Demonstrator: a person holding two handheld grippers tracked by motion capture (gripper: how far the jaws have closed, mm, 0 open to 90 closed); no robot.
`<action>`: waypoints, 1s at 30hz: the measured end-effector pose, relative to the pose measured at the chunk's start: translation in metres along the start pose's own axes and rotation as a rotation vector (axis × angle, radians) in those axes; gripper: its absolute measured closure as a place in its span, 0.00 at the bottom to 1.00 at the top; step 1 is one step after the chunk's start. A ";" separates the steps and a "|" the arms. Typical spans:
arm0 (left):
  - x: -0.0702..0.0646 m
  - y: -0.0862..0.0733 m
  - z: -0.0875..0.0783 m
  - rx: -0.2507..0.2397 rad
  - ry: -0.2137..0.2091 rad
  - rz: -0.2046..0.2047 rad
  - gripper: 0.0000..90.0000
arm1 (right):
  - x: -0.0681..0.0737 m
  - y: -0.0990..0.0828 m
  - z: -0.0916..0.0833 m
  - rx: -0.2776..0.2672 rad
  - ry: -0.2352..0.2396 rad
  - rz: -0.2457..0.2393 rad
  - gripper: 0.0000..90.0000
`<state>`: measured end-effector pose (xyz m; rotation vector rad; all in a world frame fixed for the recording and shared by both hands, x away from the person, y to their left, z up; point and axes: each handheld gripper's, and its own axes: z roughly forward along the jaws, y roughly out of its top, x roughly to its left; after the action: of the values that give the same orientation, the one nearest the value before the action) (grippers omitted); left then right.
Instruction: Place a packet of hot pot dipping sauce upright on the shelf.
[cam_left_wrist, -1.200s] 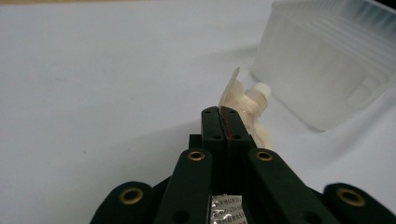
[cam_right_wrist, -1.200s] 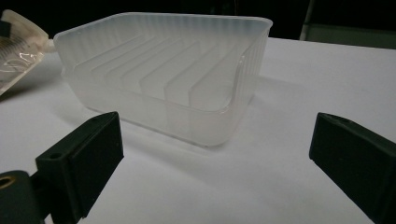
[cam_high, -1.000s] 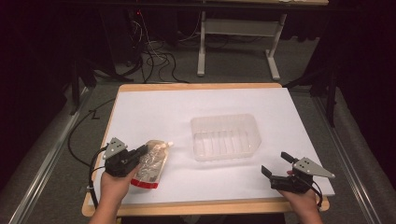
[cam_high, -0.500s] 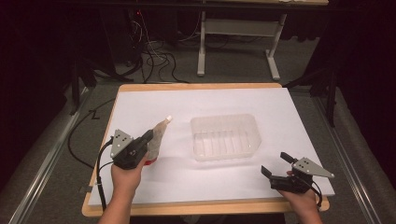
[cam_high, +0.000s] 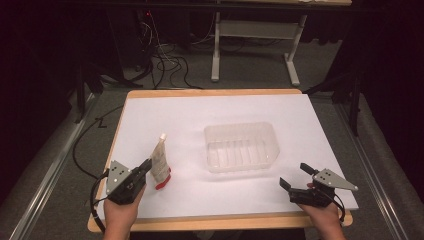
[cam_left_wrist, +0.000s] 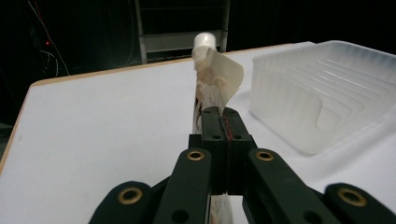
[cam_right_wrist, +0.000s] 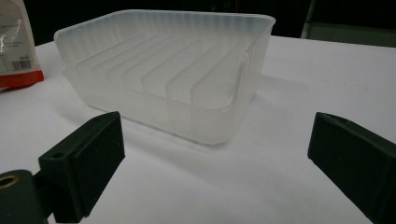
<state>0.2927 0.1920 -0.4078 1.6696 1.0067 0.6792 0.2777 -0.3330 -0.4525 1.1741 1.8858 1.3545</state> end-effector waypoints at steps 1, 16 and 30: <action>-0.002 -0.002 -0.003 -0.004 -0.001 -0.001 1.00 | 0.000 0.000 0.001 -0.001 -0.002 -0.007 0.04; -0.019 -0.013 -0.007 0.051 0.016 0.059 0.83 | -0.003 0.000 -0.001 -0.005 -0.003 0.001 0.04; -0.014 -0.020 0.017 0.187 0.000 0.049 0.87 | -0.001 0.000 0.003 0.007 -0.001 -0.006 0.04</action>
<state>0.2940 0.1740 -0.4320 1.8617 1.0587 0.6332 0.2804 -0.3330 -0.4536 1.1711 1.8933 1.3451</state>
